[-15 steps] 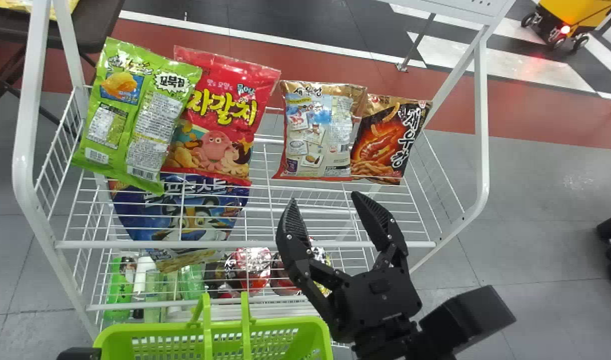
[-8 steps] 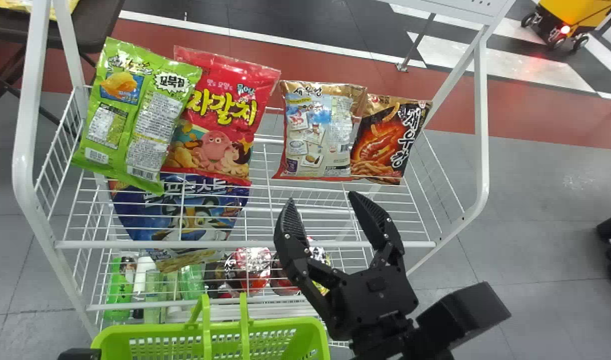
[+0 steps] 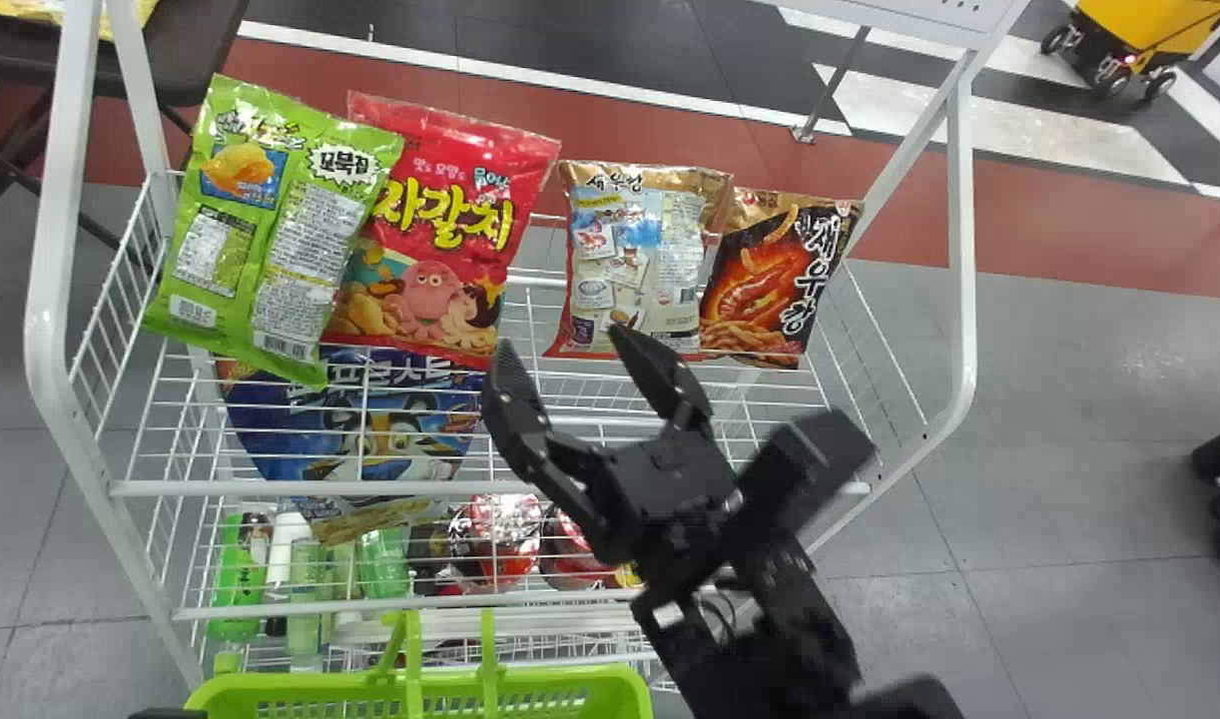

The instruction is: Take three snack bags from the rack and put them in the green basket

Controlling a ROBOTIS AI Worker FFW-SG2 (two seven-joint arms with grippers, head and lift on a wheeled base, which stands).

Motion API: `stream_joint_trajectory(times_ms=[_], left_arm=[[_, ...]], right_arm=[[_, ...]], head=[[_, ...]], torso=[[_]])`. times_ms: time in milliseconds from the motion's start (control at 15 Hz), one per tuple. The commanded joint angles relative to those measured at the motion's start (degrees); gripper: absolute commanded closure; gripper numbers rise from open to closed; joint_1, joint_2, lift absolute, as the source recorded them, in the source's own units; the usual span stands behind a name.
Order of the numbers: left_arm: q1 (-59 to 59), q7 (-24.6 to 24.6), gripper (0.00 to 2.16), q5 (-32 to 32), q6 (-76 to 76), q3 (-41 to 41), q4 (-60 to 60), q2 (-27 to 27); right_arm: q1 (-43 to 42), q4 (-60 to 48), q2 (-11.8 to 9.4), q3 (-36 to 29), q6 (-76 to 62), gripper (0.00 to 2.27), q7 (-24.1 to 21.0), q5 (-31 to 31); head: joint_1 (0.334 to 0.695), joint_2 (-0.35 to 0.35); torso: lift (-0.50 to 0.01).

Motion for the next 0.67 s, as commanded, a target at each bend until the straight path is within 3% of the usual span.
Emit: stream_joint_trajectory(times_ms=[0,200,600], left_arm=[[0.1,0.0,1.27,0.0,0.0,-0.4,0.1,-0.1],[0.1,-0.2,1.27,0.0,-0.1,-0.6,0.1,-0.1],[0.1,-0.6,1.27,0.0,-0.5,-0.7,0.1,-0.1]], right_arm=[[-8.4,2.6,0.2,1.6,11.3,0.16,0.1,-0.6],[-15.6,7.7,0.7,3.8,17.7,0.16,0.1,-0.9],[-27.0,19.6,3.8,6.8,23.1,0.16,0.9,-2.5]], head=[[0.695,-0.350],[0.695,-0.270],[0.695,-0.157]], torso=[[-0.007],[-0.007],[-0.007]])
